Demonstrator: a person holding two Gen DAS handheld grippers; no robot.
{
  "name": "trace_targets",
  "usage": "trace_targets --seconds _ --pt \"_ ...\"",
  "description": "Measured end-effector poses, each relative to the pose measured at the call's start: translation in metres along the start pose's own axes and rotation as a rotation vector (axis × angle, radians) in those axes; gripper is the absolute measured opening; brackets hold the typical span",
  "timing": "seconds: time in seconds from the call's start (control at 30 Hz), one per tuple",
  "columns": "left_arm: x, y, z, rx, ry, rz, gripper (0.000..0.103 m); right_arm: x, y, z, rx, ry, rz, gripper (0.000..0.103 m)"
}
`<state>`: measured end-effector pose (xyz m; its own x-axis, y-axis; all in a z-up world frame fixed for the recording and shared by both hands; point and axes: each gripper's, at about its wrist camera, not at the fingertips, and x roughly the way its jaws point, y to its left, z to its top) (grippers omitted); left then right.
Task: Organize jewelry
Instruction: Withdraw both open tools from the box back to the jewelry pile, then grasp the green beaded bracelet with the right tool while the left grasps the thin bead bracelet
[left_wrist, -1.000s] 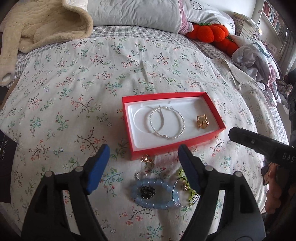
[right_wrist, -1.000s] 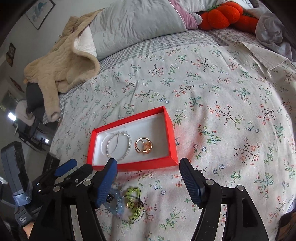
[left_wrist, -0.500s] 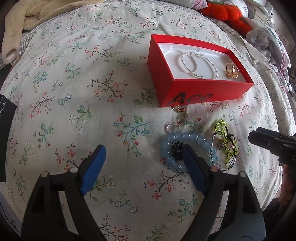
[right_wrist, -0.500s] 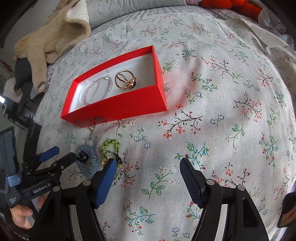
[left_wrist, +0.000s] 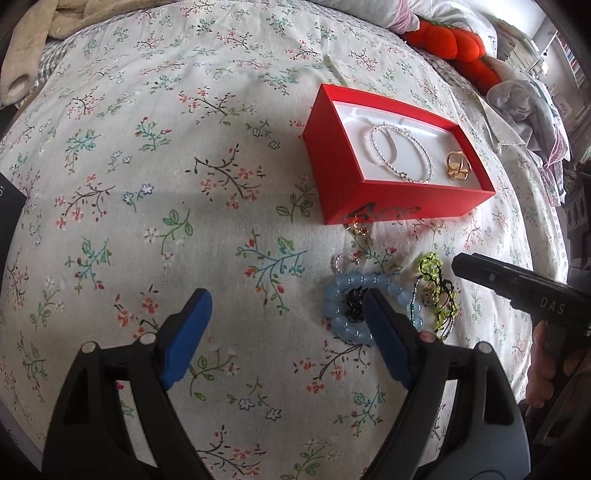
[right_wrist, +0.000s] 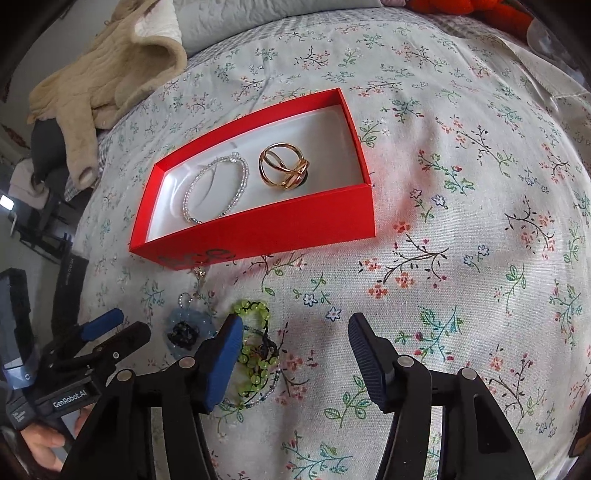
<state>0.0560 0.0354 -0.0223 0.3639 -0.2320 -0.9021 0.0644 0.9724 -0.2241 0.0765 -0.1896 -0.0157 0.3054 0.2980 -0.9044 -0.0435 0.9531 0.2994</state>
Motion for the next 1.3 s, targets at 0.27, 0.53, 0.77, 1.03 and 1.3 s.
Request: trace_targets --seconds 0.27,0.53,0.77,1.03,1.3 --pt "0.001 0.004 0.003 -0.023 0.02 -0.067 0.083 0.023 0.017 0.008 -0.045 0.036 0.004 0.031" --pt "0.003 0.002 0.001 -0.02 0.035 -0.075 0.082 0.014 0.026 0.006 -0.095 0.034 0.025 0.006" --pt "-0.004 -0.004 0.001 -0.005 0.018 -0.082 0.081 -0.021 0.029 0.0 -0.108 -0.033 0.061 0.006" --pt "-0.009 -0.03 0.001 0.039 0.023 -0.135 0.062 -0.07 0.021 -0.005 -0.093 -0.143 0.092 0.006" --pt "0.006 -0.065 0.002 0.086 0.083 -0.19 0.032 -0.087 -0.015 -0.005 -0.014 -0.158 0.078 0.006"
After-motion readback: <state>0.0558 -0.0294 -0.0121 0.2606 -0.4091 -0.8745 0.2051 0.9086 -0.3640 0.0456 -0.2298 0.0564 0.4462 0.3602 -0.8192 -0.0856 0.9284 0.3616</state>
